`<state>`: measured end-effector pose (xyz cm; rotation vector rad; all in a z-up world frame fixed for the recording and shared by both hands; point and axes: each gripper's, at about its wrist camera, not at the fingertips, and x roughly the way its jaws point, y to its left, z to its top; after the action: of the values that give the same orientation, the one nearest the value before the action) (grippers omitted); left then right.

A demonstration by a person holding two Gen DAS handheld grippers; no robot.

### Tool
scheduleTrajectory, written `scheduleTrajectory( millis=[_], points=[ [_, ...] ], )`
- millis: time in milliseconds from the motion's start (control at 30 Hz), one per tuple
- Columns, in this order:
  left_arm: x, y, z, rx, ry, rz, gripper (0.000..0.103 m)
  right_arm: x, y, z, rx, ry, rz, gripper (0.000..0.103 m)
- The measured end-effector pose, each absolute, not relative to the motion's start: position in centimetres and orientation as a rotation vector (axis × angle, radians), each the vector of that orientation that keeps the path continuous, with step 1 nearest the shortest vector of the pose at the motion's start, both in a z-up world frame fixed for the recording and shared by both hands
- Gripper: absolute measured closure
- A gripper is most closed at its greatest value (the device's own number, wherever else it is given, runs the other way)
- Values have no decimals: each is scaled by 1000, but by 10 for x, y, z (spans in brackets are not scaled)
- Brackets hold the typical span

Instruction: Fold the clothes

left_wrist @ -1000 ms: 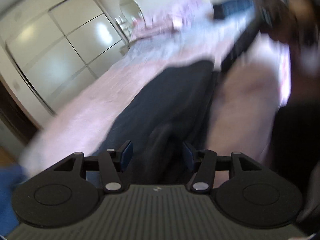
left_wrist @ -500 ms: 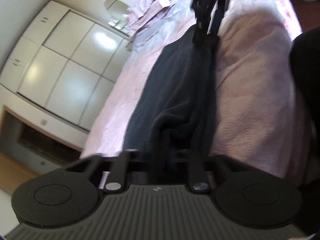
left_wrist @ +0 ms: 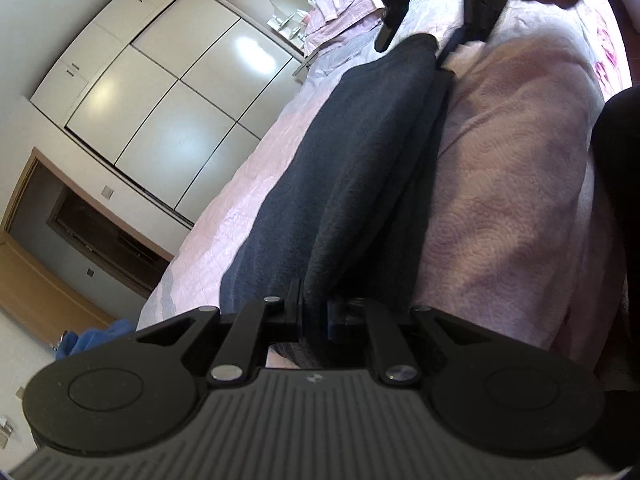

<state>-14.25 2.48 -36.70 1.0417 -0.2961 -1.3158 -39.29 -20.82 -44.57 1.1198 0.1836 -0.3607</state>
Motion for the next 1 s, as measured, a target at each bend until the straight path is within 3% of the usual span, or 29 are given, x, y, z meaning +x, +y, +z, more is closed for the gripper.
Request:
scheduleTrajectory(
  millis=[67,300,500,533,600,633,667,1000],
  points=[
    [-144,28,-369,1037,-288,-1305,95,-387,-217,-435,1100,174,-346,81],
    [-148,24,-369,1047,-249,-1271,95,-349,-236,-387,866,231,-281,81],
    [-148,30,-365,1065,-247,-1305,95,-371,-236,-424,917,287,-366,80],
    [-146,31,-363,1063,-241,-1314,95,-380,-236,-428,948,270,-370,80],
    [-143,34,-361,1059,-227,-1328,94,-397,-232,-435,1000,229,-394,59],
    [-143,34,-360,1055,-221,-1331,94,-406,-230,-437,1020,206,-413,31],
    [-142,34,-360,1050,-214,-1335,94,-415,-227,-438,1030,181,-434,13],
    [-137,37,-359,1004,-182,-1357,94,-387,-218,-452,1040,228,-411,12]
  ],
)
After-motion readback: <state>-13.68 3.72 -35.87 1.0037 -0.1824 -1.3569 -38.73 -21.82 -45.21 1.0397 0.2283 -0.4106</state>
